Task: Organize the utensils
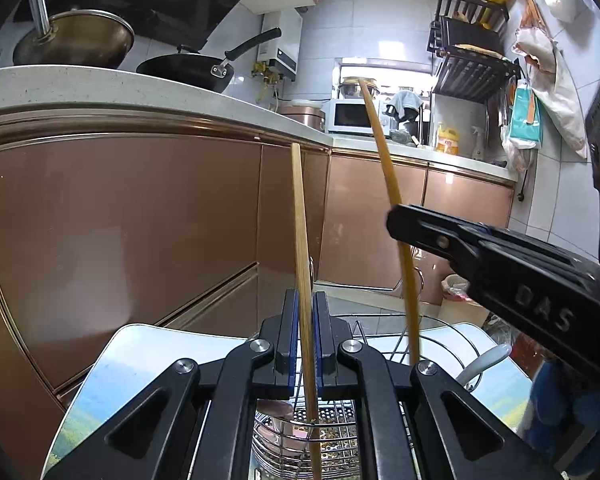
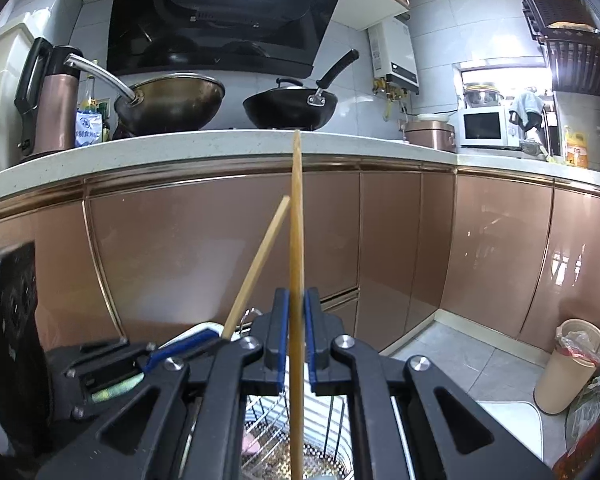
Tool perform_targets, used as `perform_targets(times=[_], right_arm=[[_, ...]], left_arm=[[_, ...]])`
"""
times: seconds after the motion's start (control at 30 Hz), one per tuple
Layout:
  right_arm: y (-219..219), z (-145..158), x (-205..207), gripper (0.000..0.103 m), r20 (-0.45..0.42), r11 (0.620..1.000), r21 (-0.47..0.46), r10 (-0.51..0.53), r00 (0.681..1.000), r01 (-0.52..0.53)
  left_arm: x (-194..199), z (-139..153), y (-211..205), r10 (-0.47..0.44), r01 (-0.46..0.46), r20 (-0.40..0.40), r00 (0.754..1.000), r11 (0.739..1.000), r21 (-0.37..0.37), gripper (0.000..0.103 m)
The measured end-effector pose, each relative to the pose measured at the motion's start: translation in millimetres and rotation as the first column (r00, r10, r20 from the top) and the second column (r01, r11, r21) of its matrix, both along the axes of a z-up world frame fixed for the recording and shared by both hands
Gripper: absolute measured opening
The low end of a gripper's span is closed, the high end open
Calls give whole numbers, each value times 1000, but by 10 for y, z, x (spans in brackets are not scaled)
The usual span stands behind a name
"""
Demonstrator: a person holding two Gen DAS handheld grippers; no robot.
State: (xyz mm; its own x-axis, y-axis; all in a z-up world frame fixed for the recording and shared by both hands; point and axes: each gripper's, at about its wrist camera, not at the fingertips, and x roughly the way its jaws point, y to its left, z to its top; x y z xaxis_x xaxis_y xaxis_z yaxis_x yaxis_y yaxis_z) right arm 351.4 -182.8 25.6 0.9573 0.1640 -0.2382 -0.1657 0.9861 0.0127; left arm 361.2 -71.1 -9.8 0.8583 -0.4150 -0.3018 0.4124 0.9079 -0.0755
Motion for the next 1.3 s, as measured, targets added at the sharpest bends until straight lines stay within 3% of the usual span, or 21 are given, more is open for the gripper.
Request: perform_targets(times=[0.37, 0.63, 0.93, 1.1, 1.17, 1.3], right_arm=[[57, -322, -28, 7, -61, 998, -62, 14, 998, -18], [30, -392, -83, 8, -107, 997, -64, 35, 994, -42], [-46, -315, -166, 10, -123, 999, -22, 29, 992, -32], [-61, -290, -207, 10, -138, 999, -1, 34, 990, -34], [-74, -281, -248, 10, -138, 999, 10, 36, 990, -35], [-104, -229, -350, 10, -129, 999, 27, 45, 991, -42]], left_arm=[[-71, -58, 41, 3, -3, 42, 999, 1000, 0, 7], [-1, -40, 86, -34, 35, 3, 999, 999, -28, 8], [-72, -16, 85, -77, 76, -20, 997, 996, -43, 26], [-25, -30, 67, -86, 85, -54, 995, 996, -31, 26], [-15, -76, 76, -85, 83, -57, 995, 996, -31, 19], [-14, -67, 63, -91, 90, -63, 994, 996, -19, 17]])
